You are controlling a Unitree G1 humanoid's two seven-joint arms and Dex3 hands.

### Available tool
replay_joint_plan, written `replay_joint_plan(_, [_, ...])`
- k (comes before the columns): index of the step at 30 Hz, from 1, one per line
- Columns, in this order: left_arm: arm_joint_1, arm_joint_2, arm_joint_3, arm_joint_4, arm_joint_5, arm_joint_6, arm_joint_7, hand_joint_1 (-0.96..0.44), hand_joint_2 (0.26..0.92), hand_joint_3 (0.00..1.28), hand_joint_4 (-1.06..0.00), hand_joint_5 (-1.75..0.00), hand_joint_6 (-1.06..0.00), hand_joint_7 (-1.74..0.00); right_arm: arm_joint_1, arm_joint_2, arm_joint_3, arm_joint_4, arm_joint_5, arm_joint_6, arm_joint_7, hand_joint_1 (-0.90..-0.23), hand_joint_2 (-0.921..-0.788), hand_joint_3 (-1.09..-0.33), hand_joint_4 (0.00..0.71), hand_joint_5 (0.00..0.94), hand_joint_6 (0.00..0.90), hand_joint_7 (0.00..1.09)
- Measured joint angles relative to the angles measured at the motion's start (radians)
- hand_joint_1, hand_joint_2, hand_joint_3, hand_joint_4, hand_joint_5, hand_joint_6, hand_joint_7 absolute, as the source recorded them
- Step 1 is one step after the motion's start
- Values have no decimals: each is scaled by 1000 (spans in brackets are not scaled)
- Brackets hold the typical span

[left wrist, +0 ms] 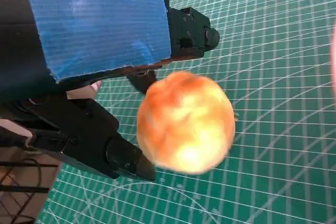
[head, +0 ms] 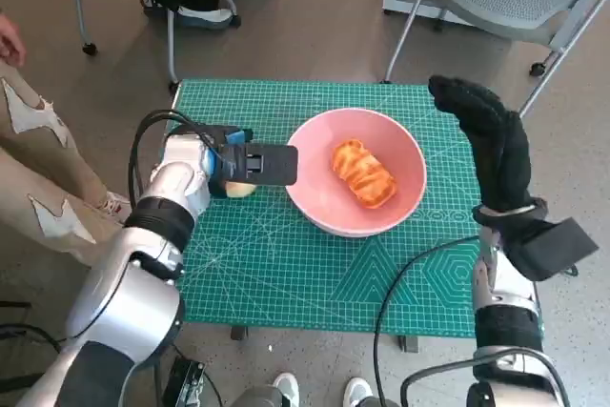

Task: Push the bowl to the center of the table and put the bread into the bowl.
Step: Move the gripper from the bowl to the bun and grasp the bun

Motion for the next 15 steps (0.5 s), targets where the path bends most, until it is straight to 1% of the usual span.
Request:
replay_joint_plan(4, [0, -7, 22, 0, -18, 9, 17, 20, 709, 17, -183, -1740, -133, -8, 11, -4, -2, -15, 0, 9, 0, -662, -921, -843, 166, 2, 9, 451])
replay_joint_plan(9, [0, -11, 40, 1, -32, 16, 53, 60, 715, 18, -249, -1746, -170, -22, 15, -11, -6, -26, 1, 13, 0, -660, -921, -841, 167, 2, 13, 447])
replay_joint_plan(14, [0, -13, 42, 2, -29, 16, 82, 45, 727, 22, -252, -1735, -213, -36, 21, -19, -7, -39, 1, 14, -1, -660, -921, -838, 169, 3, 16, 443])
replay_joint_plan(15, [0, -13, 39, 3, -27, 16, 85, 112, 761, 30, -347, -1625, -247, -48, 23, -20, -7, -41, 1, 14, -2, -661, -921, -838, 169, 3, 17, 442])
